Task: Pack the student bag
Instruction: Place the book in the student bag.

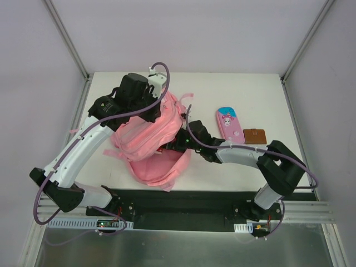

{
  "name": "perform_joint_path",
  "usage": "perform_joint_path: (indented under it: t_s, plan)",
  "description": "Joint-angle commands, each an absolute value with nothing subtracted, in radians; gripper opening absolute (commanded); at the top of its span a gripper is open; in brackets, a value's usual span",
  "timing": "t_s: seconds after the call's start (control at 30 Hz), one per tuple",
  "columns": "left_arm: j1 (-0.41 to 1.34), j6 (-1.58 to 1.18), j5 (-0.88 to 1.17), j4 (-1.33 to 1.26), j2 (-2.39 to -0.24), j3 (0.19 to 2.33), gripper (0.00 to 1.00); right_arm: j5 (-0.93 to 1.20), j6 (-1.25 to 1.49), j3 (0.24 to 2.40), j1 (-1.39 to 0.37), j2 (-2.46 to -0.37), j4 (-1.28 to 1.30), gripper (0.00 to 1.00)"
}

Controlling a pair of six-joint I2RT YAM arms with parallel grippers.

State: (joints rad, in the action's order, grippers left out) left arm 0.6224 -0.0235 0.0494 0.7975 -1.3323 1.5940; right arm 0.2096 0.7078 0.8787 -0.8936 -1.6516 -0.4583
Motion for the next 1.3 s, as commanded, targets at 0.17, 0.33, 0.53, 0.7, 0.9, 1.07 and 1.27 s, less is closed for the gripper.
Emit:
perform_joint_path:
  t_s: [0.17,0.33,0.53,0.7,0.9,1.07,1.27]
  plan:
    - [0.617,-0.029,0.038,0.706,-1.322,1.605,0.00,0.193,0.719,0.910,-0.922,-1.607,-0.410,0.61]
    - [0.615,-0.028,0.043,0.706,-1.318,1.605,0.00,0.167,0.842,0.899,-0.943,-1.674,-0.483,0.52]
    - [0.615,-0.031,0.064,0.701,-1.309,1.605,0.00,0.106,0.851,0.929,-0.937,-1.729,-0.495,0.50]
    - [0.615,-0.034,0.067,0.701,-1.299,1.594,0.00,0.095,0.798,0.991,-0.911,-1.778,-0.503,0.52]
    - [0.615,-0.032,0.066,0.699,-1.289,1.577,0.00,0.098,0.779,1.077,-0.870,-1.827,-0.512,0.19]
    - [0.615,-0.020,0.077,0.699,-1.290,1.571,0.00,0.107,0.772,1.088,-0.864,-1.838,-0.546,0.39]
    - [0.612,-0.023,0.037,0.692,-1.292,1.551,0.00,0.172,0.761,0.993,-0.864,-1.786,-0.592,0.72]
